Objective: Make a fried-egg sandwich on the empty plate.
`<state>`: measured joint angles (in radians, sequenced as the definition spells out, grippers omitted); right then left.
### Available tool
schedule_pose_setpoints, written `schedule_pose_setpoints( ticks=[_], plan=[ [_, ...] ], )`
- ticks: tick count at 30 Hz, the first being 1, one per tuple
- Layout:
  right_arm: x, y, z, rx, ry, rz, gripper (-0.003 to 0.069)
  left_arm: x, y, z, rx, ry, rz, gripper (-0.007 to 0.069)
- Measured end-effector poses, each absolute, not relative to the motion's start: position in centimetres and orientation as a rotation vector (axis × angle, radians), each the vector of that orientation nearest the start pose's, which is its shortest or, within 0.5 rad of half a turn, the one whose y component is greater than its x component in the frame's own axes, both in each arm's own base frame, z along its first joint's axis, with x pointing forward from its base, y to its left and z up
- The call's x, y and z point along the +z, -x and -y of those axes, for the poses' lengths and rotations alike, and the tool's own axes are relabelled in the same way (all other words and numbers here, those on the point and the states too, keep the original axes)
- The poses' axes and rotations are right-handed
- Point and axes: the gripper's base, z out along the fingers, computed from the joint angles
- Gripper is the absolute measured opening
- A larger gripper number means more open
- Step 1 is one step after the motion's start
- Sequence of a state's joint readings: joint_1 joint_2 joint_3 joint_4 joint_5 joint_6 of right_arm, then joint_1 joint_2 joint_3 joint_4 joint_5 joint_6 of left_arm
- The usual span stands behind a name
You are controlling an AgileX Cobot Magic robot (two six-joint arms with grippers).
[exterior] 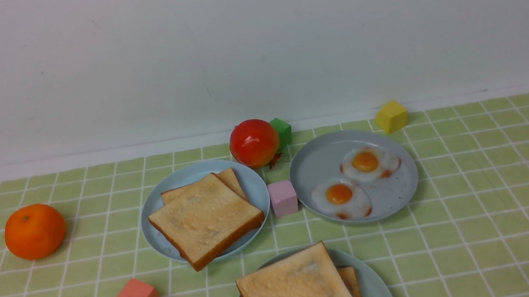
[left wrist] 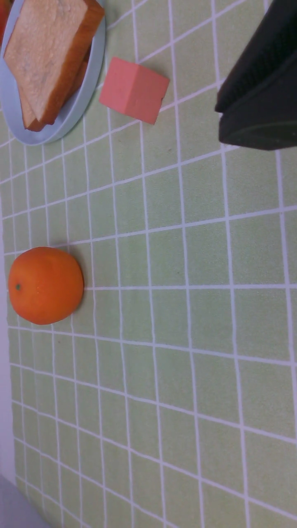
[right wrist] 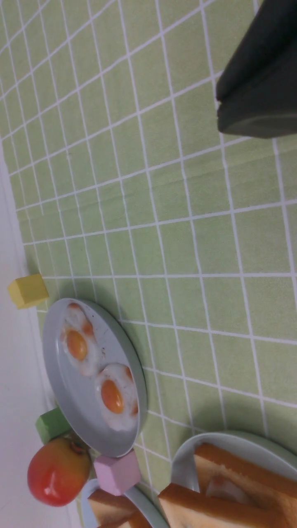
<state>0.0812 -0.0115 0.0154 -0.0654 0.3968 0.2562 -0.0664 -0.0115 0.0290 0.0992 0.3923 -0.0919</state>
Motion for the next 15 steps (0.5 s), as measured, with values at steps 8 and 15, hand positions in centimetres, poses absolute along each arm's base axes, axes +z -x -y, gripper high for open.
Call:
schedule_pose_setpoints(
  ticks=[8,15],
  plan=[
    [17.31,-5.18,-0.19,0.165,-0.125,-1.883,0.0065,16.9,-5.22,0.0,-0.01,-0.037,-1.891,0.0039],
    [17.31,-5.18,-0.19,0.165,-0.125,-1.883,0.0075,16.9,-5.22,0.0,-0.01,-0.037,-1.891,0.0039]
  ],
)
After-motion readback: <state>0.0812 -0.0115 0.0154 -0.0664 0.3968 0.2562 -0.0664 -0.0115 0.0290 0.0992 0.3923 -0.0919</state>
